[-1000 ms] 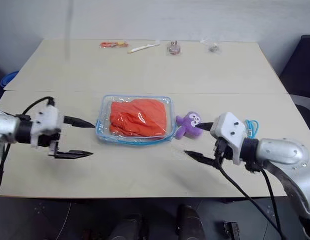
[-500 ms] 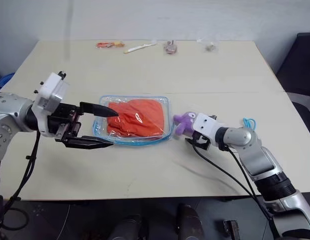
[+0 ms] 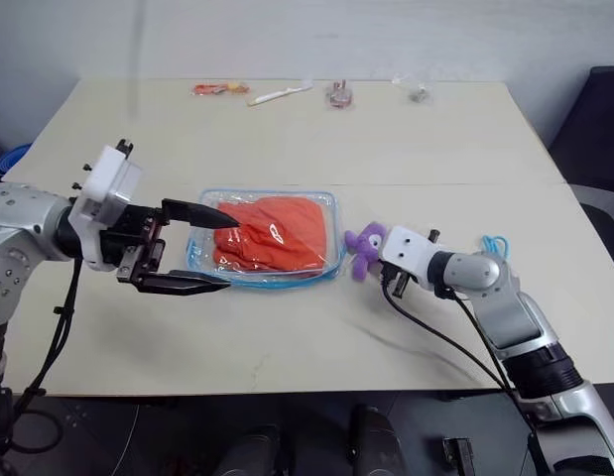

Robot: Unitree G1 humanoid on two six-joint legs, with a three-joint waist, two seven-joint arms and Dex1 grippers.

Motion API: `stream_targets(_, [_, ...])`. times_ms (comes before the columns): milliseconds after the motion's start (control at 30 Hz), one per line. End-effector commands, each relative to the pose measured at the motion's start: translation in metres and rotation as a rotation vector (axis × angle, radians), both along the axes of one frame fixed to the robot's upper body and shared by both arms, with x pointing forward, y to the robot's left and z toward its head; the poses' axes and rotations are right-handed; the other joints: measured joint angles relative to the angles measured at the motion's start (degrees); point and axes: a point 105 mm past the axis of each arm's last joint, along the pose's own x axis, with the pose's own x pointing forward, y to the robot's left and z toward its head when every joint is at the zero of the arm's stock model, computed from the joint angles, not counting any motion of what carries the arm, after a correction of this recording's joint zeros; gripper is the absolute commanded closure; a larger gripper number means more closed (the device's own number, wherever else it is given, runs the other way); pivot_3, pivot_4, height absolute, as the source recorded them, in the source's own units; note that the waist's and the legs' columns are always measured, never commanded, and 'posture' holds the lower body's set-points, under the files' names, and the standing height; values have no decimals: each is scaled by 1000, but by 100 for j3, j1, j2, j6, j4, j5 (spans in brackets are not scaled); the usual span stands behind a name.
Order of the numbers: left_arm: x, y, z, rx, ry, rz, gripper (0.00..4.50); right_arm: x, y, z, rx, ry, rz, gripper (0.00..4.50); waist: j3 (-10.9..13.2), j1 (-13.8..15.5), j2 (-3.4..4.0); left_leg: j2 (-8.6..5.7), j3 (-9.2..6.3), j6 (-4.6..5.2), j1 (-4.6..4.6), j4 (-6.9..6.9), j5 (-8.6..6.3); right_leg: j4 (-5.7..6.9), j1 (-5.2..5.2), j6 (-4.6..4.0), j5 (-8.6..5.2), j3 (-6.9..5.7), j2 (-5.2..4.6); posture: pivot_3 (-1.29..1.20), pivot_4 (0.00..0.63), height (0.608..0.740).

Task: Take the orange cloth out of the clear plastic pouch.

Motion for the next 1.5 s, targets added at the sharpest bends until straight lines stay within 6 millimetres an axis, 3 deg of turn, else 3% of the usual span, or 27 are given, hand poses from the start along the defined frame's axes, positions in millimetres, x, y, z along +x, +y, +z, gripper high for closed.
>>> stream_targets(33, [0, -3, 7, -2, -47, -16, 0, -25, 0, 13, 16, 72, 36, 4476, 0, 19, 0, 0, -2, 0, -3, 1, 0, -1, 0, 0, 0, -1, -1, 0, 150, 740])
stream_targets(200, [2, -7, 7, -13, -44, -37, 0, -56, 7, 16, 32, 177, 73, 4476, 0, 13, 0, -7, 0, 0, -2, 3, 0, -1, 2, 0, 0, -2, 3, 0, 150, 740])
stream_targets(333, [3, -11, 7, -19, -41, -58, 0, -83, 23, 4, 34, 291, 141, 4476, 0, 10, 0, -8, 0, 0, 0, 2, 0, 0, 2, 0, 0, -1, 4, 0, 150, 740])
stream_targets(467, [2, -13, 8, -19, -34, -72, 0, -98, 37, -6, 43, 347, 181, 4476, 0, 13, -1, -11, 0, 0, 0, 3, 0, -1, 4, 0, 0, 0, 2, 0, 150, 740])
stream_targets(1000, [2, -15, 10, 0, -31, -90, 0, -94, 85, -18, 172, 388, 225, 4476, 0, -11, 0, -10, -14, -2, 8, 3, 0, -8, 21, 0, 0, -13, 4, 0, 150, 740])
stream_targets(1133, [2, -14, 6, 22, -40, -96, 0, -87, 92, -19, 208, 400, 206, 3355, 0, -12, 0, -10, -15, -1, 9, 3, 0, -7, 22, 0, 0, -15, 4, 0, 150, 740])
stream_targets(1433, [4, -13, 1, 31, -49, -98, 0, -93, 86, -14, 194, 422, 204, 242, 0, -10, 0, -10, -18, -1, 9, 5, 0, -9, 25, 0, 0, -17, 4, 0, 150, 740])
stream_targets(1500, [5, -12, -1, 40, -53, -97, 0, -98, 83, -3, 205, 416, 215, 34, 0, -6, 0, -10, -19, -1, 9, 4, 0, -9, 25, 0, 0, -16, 3, 0, 150, 740])
